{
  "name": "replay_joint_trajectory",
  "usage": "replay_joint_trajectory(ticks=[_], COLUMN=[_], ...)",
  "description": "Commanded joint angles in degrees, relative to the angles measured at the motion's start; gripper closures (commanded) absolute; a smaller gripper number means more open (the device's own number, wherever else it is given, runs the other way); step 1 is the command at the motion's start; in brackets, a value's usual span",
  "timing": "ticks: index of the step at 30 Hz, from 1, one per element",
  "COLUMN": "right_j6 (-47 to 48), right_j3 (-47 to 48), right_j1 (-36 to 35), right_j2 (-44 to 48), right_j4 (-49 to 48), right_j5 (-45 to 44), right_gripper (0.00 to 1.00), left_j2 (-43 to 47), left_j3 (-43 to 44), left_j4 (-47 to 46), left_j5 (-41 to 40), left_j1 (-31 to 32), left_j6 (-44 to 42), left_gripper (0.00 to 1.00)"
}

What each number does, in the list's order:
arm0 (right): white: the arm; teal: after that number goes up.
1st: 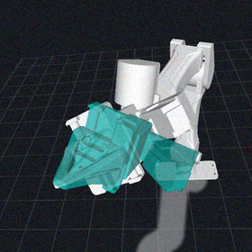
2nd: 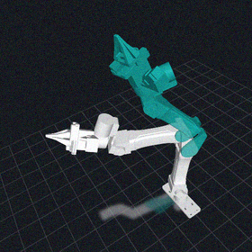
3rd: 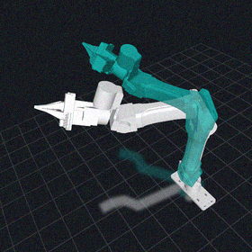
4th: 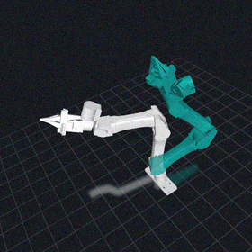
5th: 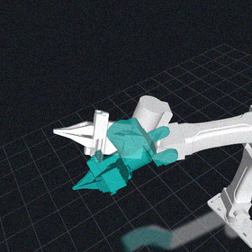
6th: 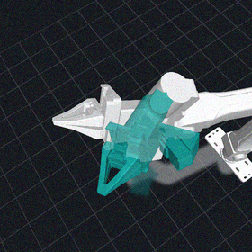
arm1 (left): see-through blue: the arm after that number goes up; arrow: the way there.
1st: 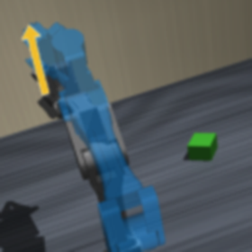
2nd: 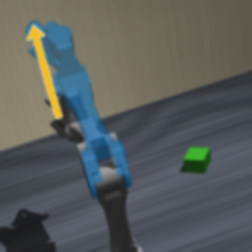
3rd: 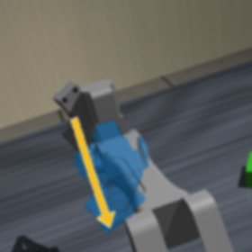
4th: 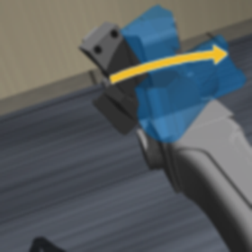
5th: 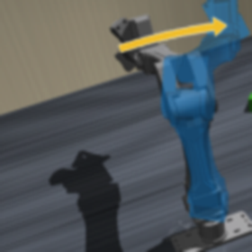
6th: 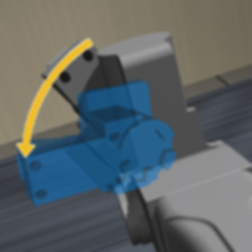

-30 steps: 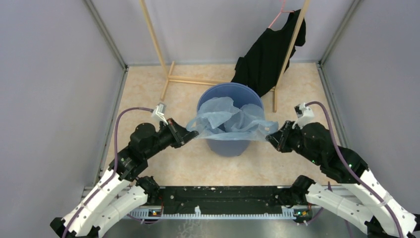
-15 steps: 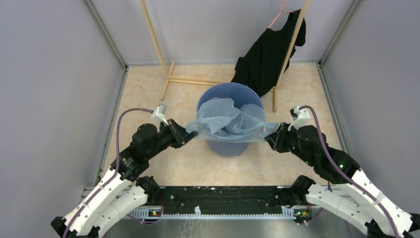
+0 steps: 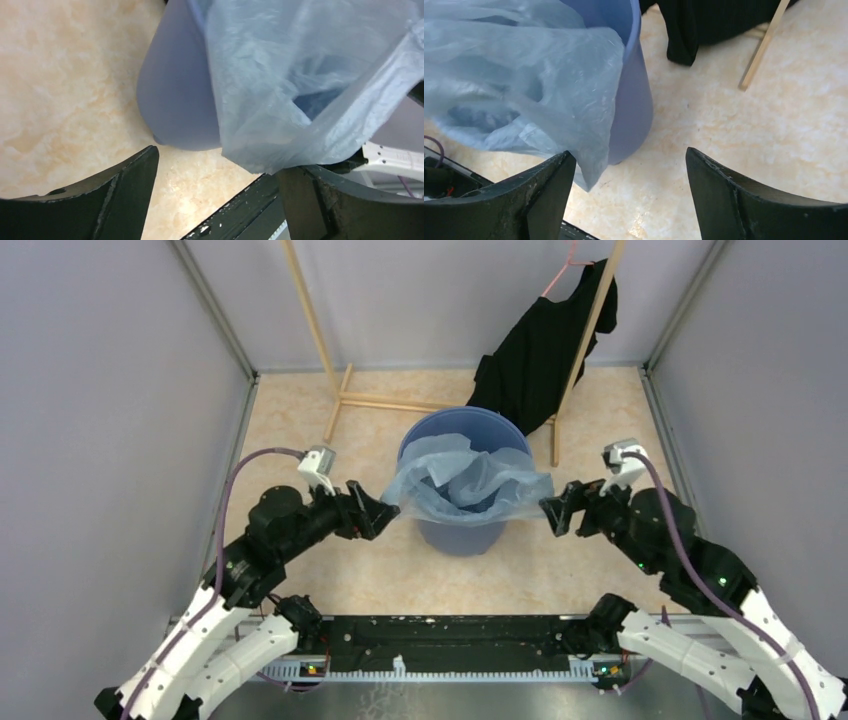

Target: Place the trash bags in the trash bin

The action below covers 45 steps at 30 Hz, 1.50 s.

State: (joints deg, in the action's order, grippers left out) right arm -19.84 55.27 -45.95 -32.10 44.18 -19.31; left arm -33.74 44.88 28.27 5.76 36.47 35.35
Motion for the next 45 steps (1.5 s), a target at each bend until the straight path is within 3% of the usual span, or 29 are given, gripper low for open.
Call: replay_joint_trajectory(ticks=[1,5,10,14,17,20,25,29,34,37,41,45], right_j6=[6.38,10.84,18.03,23.21,26.36,28.70,29.47,25.55,17.31,13.04,9.16,7.31], right_j3=[5.65,8.18,12.18,16.13,18.49,19.14,18.81,17.86,16.30,15.12,13.76,12.36], right_j1=[0.20,0.21,0.25,0.25,0.24,0.20,0.25,0.23,0.25,0.18,0.25,0.20], right_j2=[3.22,3.28,-1.24,-5.70,-8.26,-10.41,-13.86,-14.22,-13.15,-11.59,-9.14,-7.33], right_j4=[2.32,1.58,3.03,2.91,2.61,2.51,0.50,-3.83,-7.24,-7.57,-8.15,-9.41], right_j5=[3.30,11.63,17.17,17.13,22.15,25.01,21.40,13.56,8.43,6.19,4.44,3.61], right_gripper=[0.15,0.04,0.01,0.01,0.01,0.01,0.02,0.08,0.25,0.34,0.41,0.43], left_j2=[1.27,0.33,-4.14,-11.85,-18.43,-23.05,-28.68,-29.86,-27.07,-25.13,-25.98,-26.84], left_j3=[9.02,17.14,26.17,29.70,31.69,32.43,35.18,35.70,34.14,34.01,34.97,35.33], left_j4=[5.96,9.13,9.33,4.77,3.26,1.98,3.34,5.23,5.22,4.64,2.83,3.77], left_j5=[4.04,6.88,11.05,20.50,30.83,34.84,32.33,21.99,9.32,12.66,22.96,12.50], left_j1=[0.01,0.01,0.01,0.01,0.01,0.13,2.11,6.07,6.42,6.42,8.42,18.32], left_j6=[-11.63,-17.77,-23.50,-26.80,-28.26,-29.06,-30.42,-31.74,-27.39,-25.65,-24.25,-30.43], left_gripper=[0.05,0.01,0.01,0.01,0.01,0.01,0.01,0.01,0.16,0.03,0.01,0.01])
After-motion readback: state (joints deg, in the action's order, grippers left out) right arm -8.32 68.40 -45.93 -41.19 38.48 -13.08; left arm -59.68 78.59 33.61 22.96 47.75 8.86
